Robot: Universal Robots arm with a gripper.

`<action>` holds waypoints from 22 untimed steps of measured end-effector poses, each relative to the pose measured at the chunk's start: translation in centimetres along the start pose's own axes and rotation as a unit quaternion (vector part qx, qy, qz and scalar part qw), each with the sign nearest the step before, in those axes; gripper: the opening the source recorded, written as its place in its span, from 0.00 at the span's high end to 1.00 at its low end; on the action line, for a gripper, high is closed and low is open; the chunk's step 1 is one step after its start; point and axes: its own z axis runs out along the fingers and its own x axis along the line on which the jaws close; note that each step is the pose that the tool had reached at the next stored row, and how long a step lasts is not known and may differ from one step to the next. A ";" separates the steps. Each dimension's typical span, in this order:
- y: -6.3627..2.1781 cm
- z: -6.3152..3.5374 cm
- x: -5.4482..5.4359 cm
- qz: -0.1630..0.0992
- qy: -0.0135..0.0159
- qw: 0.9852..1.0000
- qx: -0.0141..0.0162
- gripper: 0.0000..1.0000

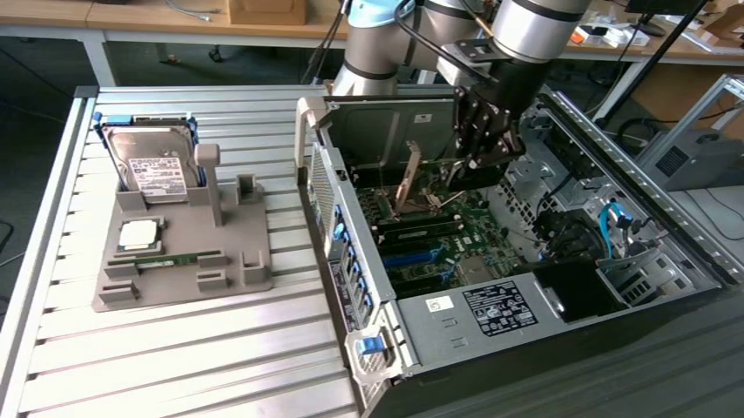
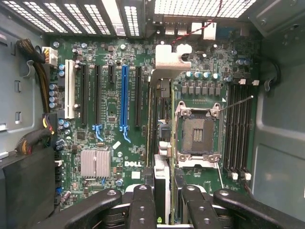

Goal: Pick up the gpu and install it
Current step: 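Insert the gpu into the slot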

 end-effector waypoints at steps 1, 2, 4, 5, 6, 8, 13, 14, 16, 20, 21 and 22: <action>0.03 0.03 0.0 0.000 0.000 1.000 0.000 0.73; 0.05 0.05 0.0 0.000 0.000 1.000 0.000 0.73; 0.07 0.07 0.0 0.000 0.000 1.000 0.000 0.73; 0.09 0.09 0.0 0.000 0.000 1.000 0.000 0.73; 0.09 0.09 0.0 0.000 0.000 1.000 0.000 0.73; 0.11 0.11 0.0 0.000 0.000 1.000 0.000 0.73; 0.19 0.18 0.0 0.000 0.000 1.000 0.000 0.73; 0.20 0.19 0.0 0.000 0.000 1.000 0.000 0.73; 0.37 0.38 0.0 0.000 0.000 1.000 0.000 0.73; 0.45 0.42 0.0 0.000 0.000 1.000 0.000 0.73; 0.46 0.43 0.0 0.000 0.000 1.000 0.000 0.73; 0.48 0.44 0.0 0.000 0.000 1.000 0.000 0.73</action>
